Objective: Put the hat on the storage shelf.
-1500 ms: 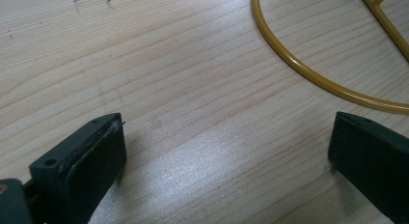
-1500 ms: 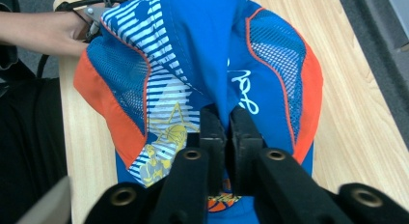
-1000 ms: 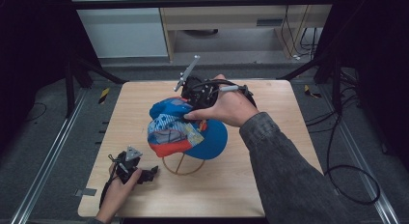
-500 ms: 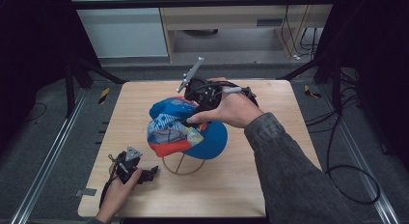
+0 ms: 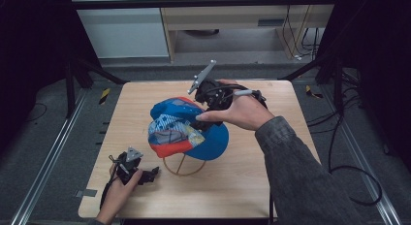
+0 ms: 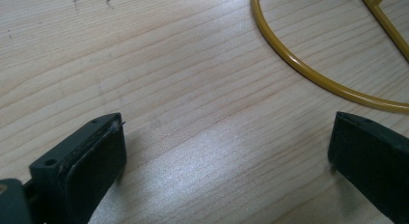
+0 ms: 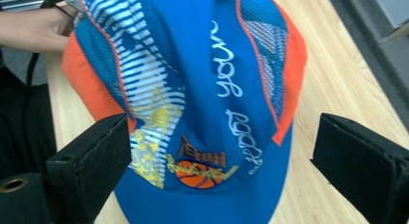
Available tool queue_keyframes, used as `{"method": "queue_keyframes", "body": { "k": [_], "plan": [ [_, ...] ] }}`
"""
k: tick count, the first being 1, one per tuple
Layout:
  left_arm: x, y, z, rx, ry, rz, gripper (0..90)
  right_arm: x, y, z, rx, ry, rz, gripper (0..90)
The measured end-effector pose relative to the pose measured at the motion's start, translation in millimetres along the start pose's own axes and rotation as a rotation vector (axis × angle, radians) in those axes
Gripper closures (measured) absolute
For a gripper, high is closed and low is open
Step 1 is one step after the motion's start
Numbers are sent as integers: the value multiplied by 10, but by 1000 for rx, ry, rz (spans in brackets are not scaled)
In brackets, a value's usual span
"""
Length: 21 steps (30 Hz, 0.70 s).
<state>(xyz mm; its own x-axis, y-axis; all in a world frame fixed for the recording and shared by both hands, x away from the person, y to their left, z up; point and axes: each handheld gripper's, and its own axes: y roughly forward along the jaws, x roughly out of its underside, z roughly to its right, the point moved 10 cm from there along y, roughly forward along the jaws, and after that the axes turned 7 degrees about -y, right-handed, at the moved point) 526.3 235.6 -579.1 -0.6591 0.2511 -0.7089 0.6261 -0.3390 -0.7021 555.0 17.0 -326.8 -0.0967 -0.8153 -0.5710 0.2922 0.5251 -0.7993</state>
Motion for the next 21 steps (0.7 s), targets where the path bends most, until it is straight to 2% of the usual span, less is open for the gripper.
{"method": "queue_keyframes", "body": {
  "k": [7,21],
  "plan": [
    [1,-1,1,1,0,0,0,92,-73,16,4,6,20,66],
    [3,-3,0,0,3,-2,0,369,-206,144,66,58,67,71]
  ]
}}
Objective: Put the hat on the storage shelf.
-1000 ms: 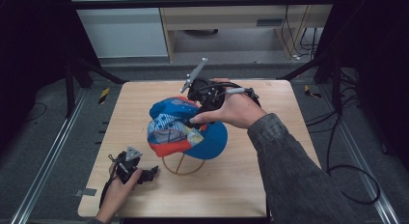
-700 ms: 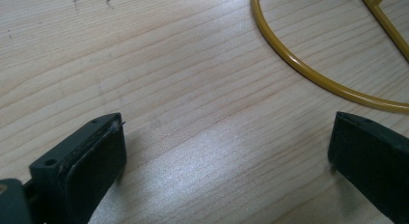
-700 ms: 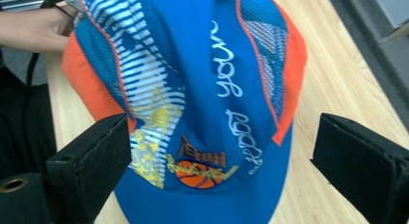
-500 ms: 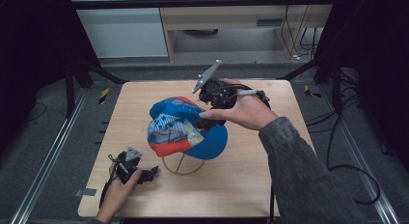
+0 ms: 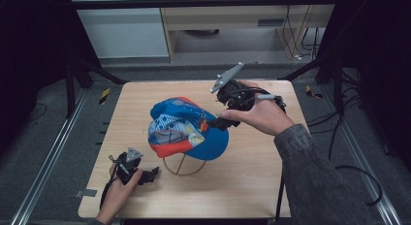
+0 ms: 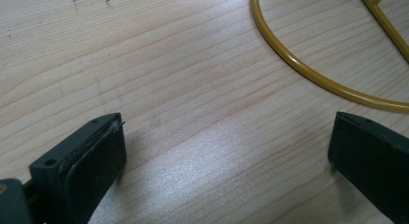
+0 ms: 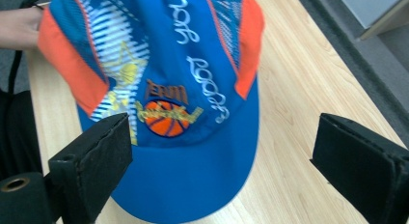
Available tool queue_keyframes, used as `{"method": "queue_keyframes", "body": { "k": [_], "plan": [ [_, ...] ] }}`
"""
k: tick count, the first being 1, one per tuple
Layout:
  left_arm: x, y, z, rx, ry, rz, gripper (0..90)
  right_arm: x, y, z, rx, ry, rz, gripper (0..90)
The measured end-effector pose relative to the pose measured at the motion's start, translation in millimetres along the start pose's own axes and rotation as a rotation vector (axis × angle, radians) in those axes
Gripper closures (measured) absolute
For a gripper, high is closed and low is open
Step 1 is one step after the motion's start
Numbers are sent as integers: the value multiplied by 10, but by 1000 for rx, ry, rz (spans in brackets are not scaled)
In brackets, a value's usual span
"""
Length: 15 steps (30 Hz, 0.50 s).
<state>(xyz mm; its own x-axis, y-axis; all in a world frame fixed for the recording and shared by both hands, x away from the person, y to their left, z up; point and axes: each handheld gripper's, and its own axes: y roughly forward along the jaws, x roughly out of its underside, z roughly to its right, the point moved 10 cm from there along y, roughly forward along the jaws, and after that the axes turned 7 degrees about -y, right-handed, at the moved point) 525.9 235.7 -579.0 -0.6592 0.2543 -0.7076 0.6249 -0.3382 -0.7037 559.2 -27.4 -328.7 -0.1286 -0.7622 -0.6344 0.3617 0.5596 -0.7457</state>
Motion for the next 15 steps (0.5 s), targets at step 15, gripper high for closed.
{"method": "queue_keyframes", "body": {
  "k": [15],
  "plan": [
    [1,1,6,3,-4,5,0,359,-216,202,115,101,28,116]
  ]
}}
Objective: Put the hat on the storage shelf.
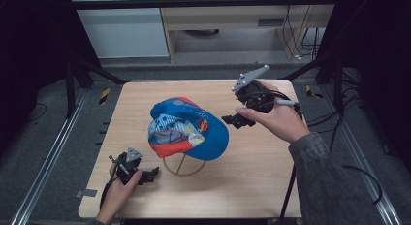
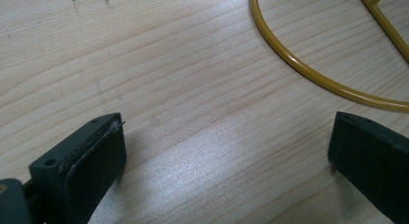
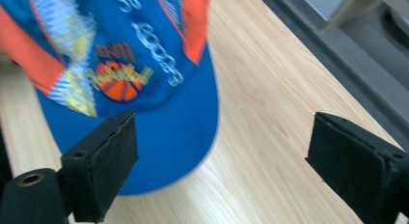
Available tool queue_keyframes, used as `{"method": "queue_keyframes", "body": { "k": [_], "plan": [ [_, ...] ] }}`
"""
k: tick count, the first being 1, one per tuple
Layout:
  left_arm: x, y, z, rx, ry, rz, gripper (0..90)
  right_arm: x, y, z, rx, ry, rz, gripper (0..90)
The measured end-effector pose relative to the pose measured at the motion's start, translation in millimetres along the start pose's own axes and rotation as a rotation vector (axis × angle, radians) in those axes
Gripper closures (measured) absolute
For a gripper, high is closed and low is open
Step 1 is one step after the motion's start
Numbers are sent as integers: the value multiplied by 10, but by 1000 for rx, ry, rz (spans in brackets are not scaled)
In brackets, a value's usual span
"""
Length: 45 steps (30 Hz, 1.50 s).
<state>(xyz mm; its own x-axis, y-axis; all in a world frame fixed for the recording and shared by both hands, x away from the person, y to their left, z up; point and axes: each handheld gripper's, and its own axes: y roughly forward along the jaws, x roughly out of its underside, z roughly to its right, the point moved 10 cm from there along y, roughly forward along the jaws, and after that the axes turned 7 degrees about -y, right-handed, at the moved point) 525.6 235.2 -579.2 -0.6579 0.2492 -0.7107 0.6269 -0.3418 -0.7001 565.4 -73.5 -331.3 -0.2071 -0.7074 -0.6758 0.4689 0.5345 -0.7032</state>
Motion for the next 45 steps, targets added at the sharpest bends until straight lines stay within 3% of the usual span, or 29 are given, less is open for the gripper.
{"method": "queue_keyframes", "body": {
  "k": [9,18,29,37,45],
  "plan": [
    [5,-4,-1,1,4,-4,0,239,-164,96,69,53,50,168],
    [6,-6,-2,1,6,-4,0,496,-214,88,108,79,64,171],
    [6,-5,-2,1,6,-3,0,845,-132,107,128,148,76,168],
    [7,-6,-2,1,6,-5,0,1066,-4,76,143,167,88,167],
    [7,-6,-1,2,6,-4,0,1373,192,92,173,233,91,165]
  ]
}}
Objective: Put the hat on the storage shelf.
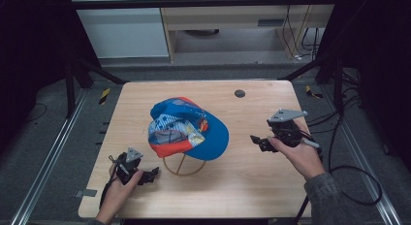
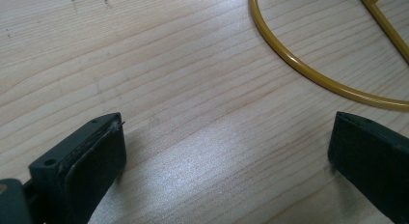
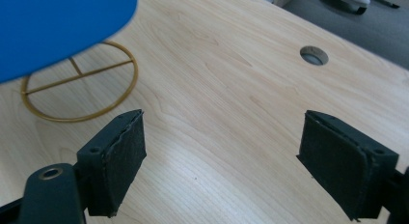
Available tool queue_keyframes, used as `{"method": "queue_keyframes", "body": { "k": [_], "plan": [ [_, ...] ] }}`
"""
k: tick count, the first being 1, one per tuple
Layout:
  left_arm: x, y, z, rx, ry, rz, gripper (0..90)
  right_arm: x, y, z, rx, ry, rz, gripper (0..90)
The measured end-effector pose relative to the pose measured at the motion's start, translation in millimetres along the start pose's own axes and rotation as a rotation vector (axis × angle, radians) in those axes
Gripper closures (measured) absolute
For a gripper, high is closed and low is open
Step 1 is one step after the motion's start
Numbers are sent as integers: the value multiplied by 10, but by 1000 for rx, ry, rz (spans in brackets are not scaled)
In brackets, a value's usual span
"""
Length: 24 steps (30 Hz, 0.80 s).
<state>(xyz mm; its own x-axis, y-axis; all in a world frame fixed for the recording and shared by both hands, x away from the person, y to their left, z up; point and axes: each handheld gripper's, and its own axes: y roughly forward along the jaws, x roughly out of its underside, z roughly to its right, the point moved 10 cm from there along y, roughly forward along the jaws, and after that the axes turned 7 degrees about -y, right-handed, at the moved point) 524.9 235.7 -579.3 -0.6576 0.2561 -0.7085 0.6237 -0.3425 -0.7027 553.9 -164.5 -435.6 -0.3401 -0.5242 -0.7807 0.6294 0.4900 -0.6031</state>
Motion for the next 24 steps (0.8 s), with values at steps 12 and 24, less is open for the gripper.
{"method": "queue_keyframes", "body": {
  "k": [12,24],
  "plan": [
    [0,0,3,1,-2,2,0,373,147,-24,0,35,-31,144],
    [0,1,3,0,-3,3,0,730,318,-68,4,71,-79,155]
  ]
}}
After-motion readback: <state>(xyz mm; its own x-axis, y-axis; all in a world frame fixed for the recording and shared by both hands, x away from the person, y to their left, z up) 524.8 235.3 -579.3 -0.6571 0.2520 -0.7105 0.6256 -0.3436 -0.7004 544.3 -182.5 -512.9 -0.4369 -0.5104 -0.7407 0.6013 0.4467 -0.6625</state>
